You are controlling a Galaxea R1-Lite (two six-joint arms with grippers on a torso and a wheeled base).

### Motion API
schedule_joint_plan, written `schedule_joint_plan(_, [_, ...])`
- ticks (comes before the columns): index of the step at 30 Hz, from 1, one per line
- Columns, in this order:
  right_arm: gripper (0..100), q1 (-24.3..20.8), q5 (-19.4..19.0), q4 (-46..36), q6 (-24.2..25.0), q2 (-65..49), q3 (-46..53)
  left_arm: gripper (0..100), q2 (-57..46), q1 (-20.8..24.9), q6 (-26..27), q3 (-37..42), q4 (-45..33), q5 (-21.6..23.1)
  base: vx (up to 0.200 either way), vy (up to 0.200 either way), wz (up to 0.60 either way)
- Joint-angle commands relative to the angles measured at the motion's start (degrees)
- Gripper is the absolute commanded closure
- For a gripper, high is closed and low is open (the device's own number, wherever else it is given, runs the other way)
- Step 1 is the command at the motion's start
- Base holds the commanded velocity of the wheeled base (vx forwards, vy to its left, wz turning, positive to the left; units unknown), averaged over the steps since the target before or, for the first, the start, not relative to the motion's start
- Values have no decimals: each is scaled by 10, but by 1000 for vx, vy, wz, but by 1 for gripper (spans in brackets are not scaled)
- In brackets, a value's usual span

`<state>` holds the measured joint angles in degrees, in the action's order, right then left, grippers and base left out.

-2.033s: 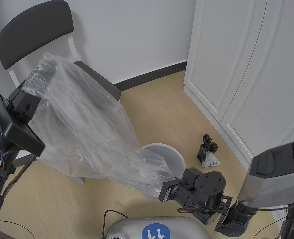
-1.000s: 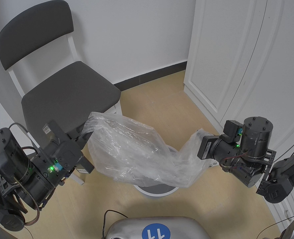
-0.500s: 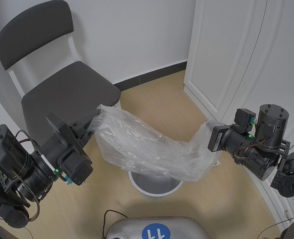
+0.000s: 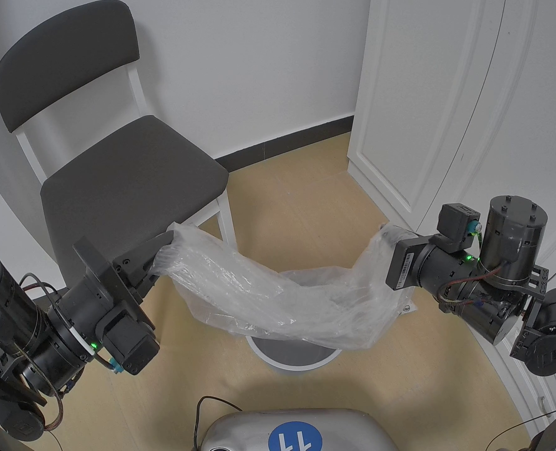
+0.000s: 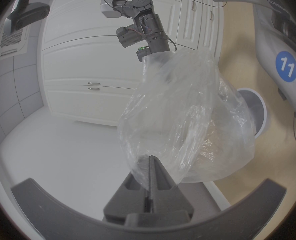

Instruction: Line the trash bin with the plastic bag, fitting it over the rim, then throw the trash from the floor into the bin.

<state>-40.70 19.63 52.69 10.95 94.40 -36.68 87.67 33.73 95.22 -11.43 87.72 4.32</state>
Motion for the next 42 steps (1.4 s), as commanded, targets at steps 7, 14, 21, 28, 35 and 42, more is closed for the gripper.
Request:
schedule_joint_plan(7, [100, -1, 0, 3, 0, 4, -1, 100, -16, -3, 37, 8, 0, 1, 0, 0, 0])
schedule_joint_plan(14, [100, -1, -1, 5, 0, 4, -1, 100, -20, -5, 40, 14, 0, 1, 0, 0, 0])
schedule_joint_plan(21, [100, -2, 1, 5, 0, 0, 2, 100, -21, -2, 64, 18, 0, 1, 0, 0, 0])
schedule_joint_plan(28, [100, -8, 1, 6, 0, 3, -3, 100, -22, -9, 97, 30, -1, 40, 0, 0, 0])
schedule_joint_plan(35, [100, -24, 1, 6, -1, 3, -21, 100, -40, -11, 115, 61, -1, 61, 0, 0, 0])
schedule_joint_plan(42, [100, -30, 1, 6, -1, 10, -23, 100, -46, -24, 113, 70, -1, 62, 0, 0, 0])
